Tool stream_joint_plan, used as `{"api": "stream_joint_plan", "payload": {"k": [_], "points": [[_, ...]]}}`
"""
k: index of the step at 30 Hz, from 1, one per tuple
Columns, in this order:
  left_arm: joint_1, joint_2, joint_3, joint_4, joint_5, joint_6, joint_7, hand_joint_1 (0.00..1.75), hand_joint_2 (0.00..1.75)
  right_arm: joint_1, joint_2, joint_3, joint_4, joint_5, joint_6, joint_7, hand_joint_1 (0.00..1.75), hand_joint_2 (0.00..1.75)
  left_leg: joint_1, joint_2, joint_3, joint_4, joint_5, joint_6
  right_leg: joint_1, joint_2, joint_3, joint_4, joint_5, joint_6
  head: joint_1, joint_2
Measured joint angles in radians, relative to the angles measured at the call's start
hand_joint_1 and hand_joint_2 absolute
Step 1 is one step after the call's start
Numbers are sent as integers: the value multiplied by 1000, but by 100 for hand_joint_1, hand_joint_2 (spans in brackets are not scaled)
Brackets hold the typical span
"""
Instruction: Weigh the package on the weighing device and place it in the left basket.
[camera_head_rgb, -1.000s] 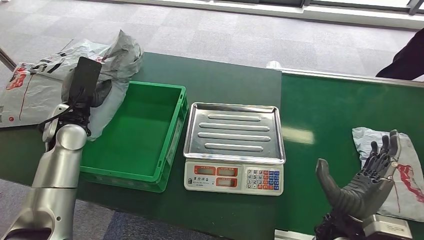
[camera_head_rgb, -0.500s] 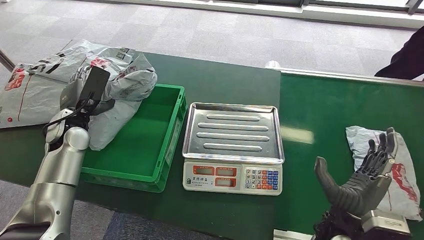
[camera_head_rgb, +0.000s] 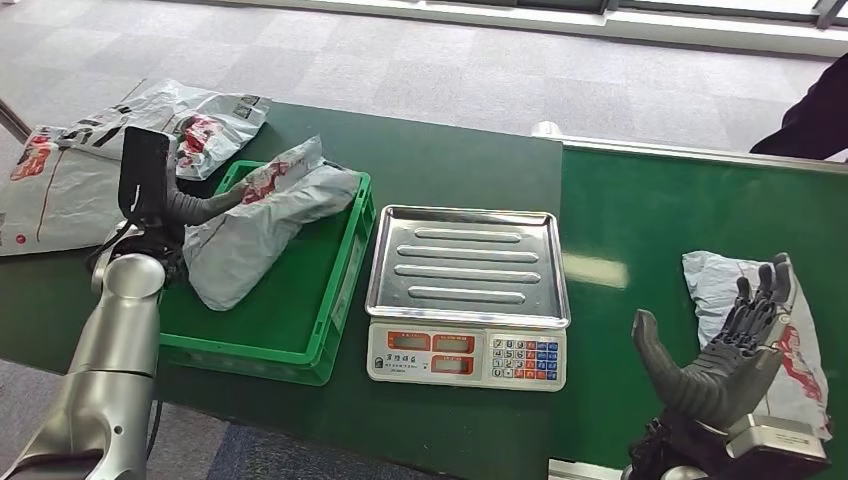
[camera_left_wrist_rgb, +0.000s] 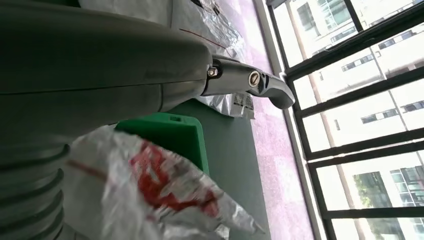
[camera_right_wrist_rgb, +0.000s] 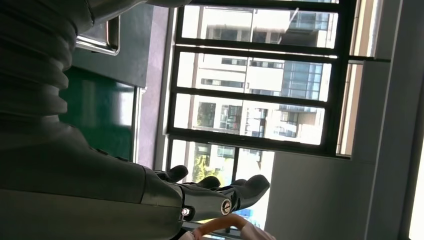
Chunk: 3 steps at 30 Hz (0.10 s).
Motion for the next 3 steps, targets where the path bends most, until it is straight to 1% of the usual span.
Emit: {"api": "stream_joint_plan", "payload": {"k": [3], "points": [[28, -5, 12, -50, 151, -22, -90, 0, 175, 2, -1, 0, 3, -8, 3, -3, 0, 175, 0, 0, 0, 0, 0, 0, 0, 0, 0, 0, 0, 0, 0, 0]]}}
